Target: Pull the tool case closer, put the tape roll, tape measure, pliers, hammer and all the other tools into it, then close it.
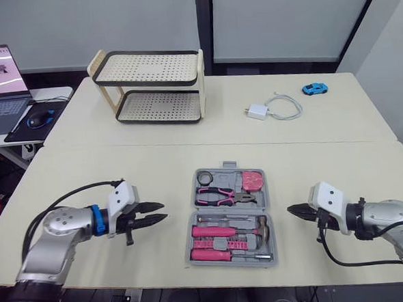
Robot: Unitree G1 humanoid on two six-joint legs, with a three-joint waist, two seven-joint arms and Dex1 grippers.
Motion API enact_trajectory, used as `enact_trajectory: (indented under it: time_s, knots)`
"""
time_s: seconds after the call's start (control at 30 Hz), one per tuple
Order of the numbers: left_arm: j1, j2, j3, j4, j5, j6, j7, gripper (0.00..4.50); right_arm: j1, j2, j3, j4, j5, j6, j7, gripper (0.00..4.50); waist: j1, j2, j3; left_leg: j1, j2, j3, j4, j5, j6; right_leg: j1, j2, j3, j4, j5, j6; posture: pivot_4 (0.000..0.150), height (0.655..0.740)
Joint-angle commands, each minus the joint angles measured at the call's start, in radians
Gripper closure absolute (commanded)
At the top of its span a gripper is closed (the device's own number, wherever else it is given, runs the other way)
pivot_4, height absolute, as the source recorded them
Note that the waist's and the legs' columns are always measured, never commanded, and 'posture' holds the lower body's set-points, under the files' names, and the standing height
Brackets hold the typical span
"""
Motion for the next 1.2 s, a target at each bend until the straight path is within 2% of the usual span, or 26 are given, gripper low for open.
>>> enact_trajectory:
  time_s: [0.03, 0.33, 0.67, 0.93, 1.2]
  knots:
    - [-0.051, -0.030, -0.050, 0.062, 0.053, -0.073, -0.017, 4.47, -0.039, 0.023, 0.056, 0.095, -0.054, -0.084, 0.016, 4.50, 0.001, 0.000, 0.000, -0.001, 0.000, 0.000, 0.000, 0.000, 0.000, 0.000, 0.000, 0.000, 0.000, 0.000, 0.000, 0.150, 0.7350]
    - [-0.185, -0.151, -0.153, 0.224, 0.151, -0.160, 0.005, 4.47, -0.138, 0.087, 0.141, 0.230, -0.109, -0.135, 0.044, 4.50, 0.000, 0.000, 0.000, -0.001, 0.000, -0.001, 0.000, 0.000, 0.000, -0.001, 0.000, 0.000, 0.000, 0.001, 0.001, 0.150, 0.7350]
    - [-0.214, -0.220, -0.188, 0.319, 0.210, -0.229, 0.021, 4.47, -0.191, 0.143, 0.183, 0.258, -0.135, -0.133, 0.053, 4.50, 0.001, 0.000, 0.000, -0.001, -0.001, -0.001, 0.001, 0.000, 0.000, -0.001, 0.000, 0.000, 0.001, 0.001, 0.001, 0.150, 0.7350]
    - [-0.206, -0.251, -0.208, 0.296, 0.227, -0.259, 0.014, 4.47, -0.203, 0.160, 0.198, 0.249, -0.141, -0.138, 0.067, 4.50, 0.001, 0.000, 0.000, -0.001, -0.001, -0.001, 0.001, 0.000, 0.000, -0.001, 0.000, 0.000, 0.001, 0.001, 0.001, 0.150, 0.7350]
    - [-0.173, -0.230, -0.232, 0.203, 0.218, -0.241, -0.029, 4.47, -0.168, 0.138, 0.208, 0.148, -0.132, -0.107, 0.104, 4.50, 0.001, 0.001, 0.000, -0.002, -0.001, -0.001, 0.000, 0.000, 0.000, -0.001, 0.000, -0.001, 0.000, 0.001, 0.001, 0.150, 0.7350]
